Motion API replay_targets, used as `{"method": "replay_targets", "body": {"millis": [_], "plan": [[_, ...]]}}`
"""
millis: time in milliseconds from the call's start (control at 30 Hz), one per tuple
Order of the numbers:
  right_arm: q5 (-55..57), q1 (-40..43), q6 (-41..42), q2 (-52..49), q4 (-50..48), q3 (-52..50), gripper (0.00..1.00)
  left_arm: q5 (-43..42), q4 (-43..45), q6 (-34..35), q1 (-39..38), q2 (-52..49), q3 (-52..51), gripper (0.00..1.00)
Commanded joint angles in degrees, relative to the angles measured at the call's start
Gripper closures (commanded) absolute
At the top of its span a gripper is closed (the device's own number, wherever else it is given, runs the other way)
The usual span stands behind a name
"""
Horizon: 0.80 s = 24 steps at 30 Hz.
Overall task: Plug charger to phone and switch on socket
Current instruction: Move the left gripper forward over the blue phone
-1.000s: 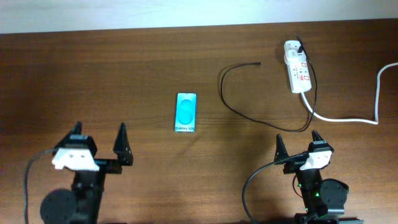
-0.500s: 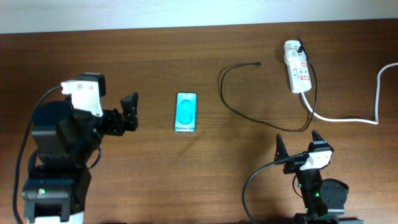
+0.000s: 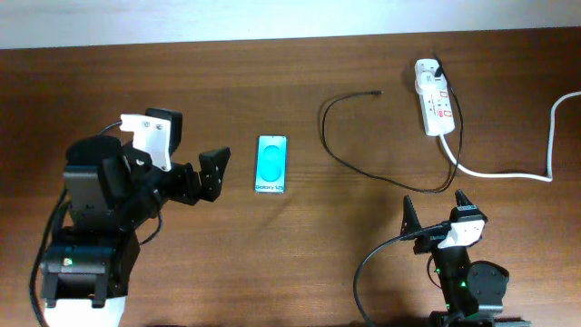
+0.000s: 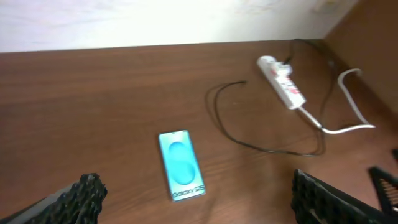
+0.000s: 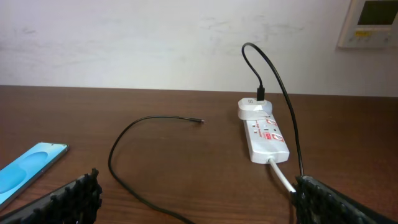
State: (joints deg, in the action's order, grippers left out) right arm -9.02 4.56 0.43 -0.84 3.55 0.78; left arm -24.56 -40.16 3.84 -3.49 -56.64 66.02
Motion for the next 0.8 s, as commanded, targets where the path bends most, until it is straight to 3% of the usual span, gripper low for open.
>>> {"method": "replay_targets", "body": {"millis": [0,200,300,433,533,767], "plan": [[0.3,-0.3,0.3,0.5,0.0,-0.5,0.02,-5.7,3.4,-2.4,-0.3,-0.1,1.2,0.01],[0.3,-0.3,0.3,0.5,0.0,-0.5,0.02,-5.6,10.0,-2.3,-5.5,-8.5,1.2,0.01],[0.3,-0.3,0.3,0.5,0.0,-0.5,0.02,0.6,13.2,-2.1,-8.4,-16.1,1.2,0.01],[0.3,-0.3,0.3,0.5,0.0,-0.5,0.02,11.0,14.4,2.0,-11.3,-23.9,1.2,0.01],[0.3,-0.3,0.3,0.5,0.0,-0.5,0.02,20.6,14.3,11.5,-13.9,-28.4,1.2,0.01],[0.3,-0.3,0.3,0.5,0.0,-0.5,0.02,21.8,15.0,14.0,-17.0,-39.7,1.2,0.01]]}}
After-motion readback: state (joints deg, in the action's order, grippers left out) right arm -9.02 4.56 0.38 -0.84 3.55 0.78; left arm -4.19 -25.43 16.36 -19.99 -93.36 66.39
